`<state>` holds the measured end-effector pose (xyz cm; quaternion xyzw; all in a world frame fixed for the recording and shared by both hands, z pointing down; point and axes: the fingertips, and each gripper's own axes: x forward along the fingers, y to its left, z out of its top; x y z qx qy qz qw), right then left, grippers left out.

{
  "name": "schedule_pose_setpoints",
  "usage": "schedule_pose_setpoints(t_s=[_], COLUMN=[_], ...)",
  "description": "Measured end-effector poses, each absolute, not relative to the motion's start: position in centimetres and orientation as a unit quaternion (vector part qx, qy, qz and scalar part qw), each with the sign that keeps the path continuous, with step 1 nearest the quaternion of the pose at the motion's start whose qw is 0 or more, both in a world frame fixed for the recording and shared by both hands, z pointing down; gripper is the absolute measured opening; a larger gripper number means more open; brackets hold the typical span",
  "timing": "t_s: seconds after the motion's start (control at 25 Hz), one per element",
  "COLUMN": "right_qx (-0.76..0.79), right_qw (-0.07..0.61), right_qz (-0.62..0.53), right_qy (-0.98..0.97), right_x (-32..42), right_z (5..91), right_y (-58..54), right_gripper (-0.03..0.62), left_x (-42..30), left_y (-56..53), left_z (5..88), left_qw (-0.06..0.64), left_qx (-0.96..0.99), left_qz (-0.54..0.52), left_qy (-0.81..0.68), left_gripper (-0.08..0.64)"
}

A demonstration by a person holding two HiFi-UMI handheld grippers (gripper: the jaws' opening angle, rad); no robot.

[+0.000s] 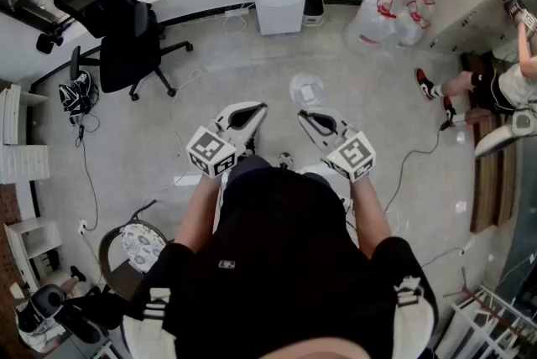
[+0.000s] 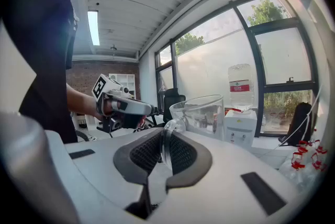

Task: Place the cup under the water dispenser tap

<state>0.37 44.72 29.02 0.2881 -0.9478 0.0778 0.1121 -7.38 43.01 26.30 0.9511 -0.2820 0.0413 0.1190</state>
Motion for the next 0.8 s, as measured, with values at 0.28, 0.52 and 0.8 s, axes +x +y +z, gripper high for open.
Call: schedule_pose_setpoints(t_s=[0.28, 0.52, 0.8], right_qx=[0.286, 0.285, 0.286], right_qw=[0.11, 0.103, 0.106], right_qz=[0.075, 0.077, 0.077], right_qy=[-0.949, -0.95, -0.949], right_x=[0.6, 1.4, 2.0], right_z=[29.1, 29.1, 29.2], right_y=[44.5, 44.1, 43.9], right_gripper=[0.009, 0.009, 0.009], left_x=[-7.1, -6.2, -6.0], left_y=[43.0, 42.4, 42.6], left_z=[26.5, 26.6, 26.6], left_qw=[0.125, 0.122, 0.124], left_qx=[0.949, 0.949, 0.947], left_qz=[0.041, 0.042, 0.041], left_qy=[-0.287, -0.287, -0.292], left_gripper=[0.0, 0.0, 0.0])
